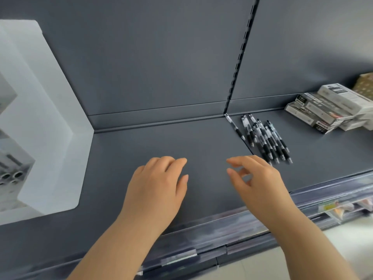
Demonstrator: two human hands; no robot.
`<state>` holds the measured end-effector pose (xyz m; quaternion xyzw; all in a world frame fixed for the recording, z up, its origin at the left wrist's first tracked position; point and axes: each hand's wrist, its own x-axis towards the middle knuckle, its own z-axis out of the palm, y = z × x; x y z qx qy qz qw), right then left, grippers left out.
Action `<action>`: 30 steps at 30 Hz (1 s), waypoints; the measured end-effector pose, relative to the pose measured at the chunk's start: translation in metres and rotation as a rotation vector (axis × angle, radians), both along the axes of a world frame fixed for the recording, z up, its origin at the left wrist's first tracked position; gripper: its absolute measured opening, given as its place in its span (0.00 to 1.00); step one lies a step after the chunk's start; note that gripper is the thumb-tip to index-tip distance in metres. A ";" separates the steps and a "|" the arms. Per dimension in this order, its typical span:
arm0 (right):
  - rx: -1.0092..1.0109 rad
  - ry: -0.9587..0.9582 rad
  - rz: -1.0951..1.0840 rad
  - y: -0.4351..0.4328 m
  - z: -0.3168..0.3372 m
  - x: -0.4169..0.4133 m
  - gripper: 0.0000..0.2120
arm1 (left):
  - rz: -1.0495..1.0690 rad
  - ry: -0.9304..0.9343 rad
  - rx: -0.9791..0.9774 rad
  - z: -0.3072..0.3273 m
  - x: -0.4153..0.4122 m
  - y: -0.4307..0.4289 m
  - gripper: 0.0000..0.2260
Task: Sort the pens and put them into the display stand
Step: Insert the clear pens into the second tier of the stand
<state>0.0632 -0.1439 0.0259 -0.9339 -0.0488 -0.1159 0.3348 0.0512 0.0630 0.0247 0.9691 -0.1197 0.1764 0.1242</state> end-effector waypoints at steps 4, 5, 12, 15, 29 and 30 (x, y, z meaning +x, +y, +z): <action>0.024 0.037 -0.007 -0.009 -0.006 0.016 0.10 | 0.000 0.036 -0.012 -0.005 0.009 -0.012 0.14; 0.030 0.044 -0.001 -0.012 -0.007 0.021 0.10 | -0.002 0.032 -0.014 -0.005 0.012 -0.019 0.13; 0.015 0.035 0.114 -0.064 -0.010 0.070 0.10 | 0.023 0.025 -0.021 -0.006 0.053 -0.088 0.14; 0.023 0.059 0.085 -0.115 -0.007 0.097 0.07 | 0.041 0.157 -0.138 -0.011 0.071 -0.136 0.14; -0.343 0.560 0.172 -0.199 -0.031 0.212 0.19 | 0.523 0.470 -0.204 -0.025 0.193 -0.233 0.13; -0.359 0.584 0.182 -0.199 -0.029 0.215 0.19 | 0.556 0.488 -0.190 -0.026 0.197 -0.233 0.13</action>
